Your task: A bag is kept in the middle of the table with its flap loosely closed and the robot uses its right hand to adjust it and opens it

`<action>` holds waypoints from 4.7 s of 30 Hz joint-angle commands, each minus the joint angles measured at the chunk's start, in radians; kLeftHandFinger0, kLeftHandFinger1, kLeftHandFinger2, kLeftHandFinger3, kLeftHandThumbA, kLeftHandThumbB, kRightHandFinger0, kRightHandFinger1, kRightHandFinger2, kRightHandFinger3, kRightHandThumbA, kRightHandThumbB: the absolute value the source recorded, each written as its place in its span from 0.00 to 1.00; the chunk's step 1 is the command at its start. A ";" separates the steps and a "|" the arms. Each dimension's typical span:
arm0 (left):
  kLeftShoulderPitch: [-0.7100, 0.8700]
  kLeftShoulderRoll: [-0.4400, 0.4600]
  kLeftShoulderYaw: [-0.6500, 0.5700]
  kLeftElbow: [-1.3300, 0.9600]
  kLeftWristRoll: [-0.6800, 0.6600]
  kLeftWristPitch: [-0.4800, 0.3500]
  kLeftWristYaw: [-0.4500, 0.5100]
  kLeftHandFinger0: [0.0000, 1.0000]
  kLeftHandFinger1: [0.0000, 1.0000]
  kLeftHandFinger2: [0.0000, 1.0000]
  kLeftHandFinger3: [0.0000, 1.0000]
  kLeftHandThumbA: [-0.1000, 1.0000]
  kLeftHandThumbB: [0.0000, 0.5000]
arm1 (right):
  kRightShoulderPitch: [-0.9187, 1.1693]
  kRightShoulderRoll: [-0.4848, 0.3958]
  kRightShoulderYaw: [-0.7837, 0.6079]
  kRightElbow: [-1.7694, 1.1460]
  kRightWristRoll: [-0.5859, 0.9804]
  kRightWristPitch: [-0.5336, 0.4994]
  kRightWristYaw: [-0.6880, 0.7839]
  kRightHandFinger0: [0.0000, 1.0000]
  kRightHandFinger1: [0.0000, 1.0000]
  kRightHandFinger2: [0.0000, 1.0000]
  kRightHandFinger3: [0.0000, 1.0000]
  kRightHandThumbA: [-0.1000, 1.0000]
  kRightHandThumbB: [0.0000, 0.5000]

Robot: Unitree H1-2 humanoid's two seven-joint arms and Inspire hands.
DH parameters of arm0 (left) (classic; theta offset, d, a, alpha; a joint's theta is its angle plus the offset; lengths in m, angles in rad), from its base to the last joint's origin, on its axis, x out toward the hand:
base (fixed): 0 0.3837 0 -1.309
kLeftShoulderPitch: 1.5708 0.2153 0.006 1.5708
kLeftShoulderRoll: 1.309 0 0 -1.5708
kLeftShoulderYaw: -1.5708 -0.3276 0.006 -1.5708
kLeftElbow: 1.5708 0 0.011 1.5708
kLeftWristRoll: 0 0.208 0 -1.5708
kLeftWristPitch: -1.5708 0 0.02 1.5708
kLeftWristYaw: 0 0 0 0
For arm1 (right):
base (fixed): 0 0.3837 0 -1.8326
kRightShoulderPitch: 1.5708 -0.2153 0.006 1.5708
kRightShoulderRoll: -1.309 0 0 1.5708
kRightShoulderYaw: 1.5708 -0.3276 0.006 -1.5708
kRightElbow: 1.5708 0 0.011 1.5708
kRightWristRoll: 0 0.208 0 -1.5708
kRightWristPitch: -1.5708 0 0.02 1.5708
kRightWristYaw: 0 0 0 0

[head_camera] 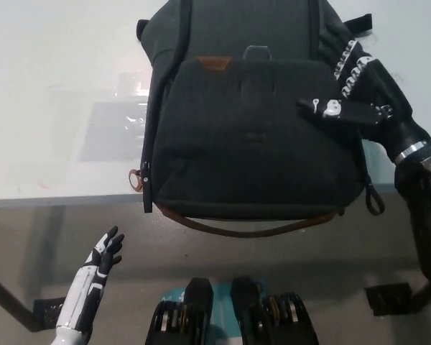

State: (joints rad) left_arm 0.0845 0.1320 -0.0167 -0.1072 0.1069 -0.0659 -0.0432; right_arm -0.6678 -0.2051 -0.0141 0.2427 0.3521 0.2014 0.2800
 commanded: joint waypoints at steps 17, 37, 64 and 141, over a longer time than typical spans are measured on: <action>-0.064 0.022 0.004 -0.020 -0.001 -0.015 -0.016 1.00 1.00 1.00 1.00 1.00 0.29 | -0.060 -0.091 0.118 0.008 -0.001 0.181 0.179 0.22 0.54 0.77 0.55 0.14 0.61; -0.122 0.033 0.008 -0.011 -0.002 0.004 -0.028 1.00 1.00 1.00 1.00 1.00 0.26 | 0.120 -0.034 0.135 -0.456 -0.352 0.024 -0.081 0.01 0.38 0.59 0.69 0.00 0.25; -0.143 0.041 0.006 0.012 0.014 0.003 -0.027 1.00 1.00 1.00 1.00 1.00 0.27 | 0.505 -0.135 0.401 -0.755 -1.315 -0.482 -0.378 1.00 1.00 1.00 1.00 0.91 1.00; -0.012 0.066 0.014 -0.109 -0.034 -0.020 -0.060 1.00 1.00 1.00 1.00 1.00 0.22 | 0.854 0.132 -0.029 -0.320 0.468 -0.298 0.083 1.00 1.00 1.00 1.00 1.00 1.00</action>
State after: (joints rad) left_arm 0.0572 0.1603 -0.0103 -0.1115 0.1039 -0.0440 -0.0747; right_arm 0.1640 -0.1254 0.0436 -0.1237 0.4032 -0.1686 0.2233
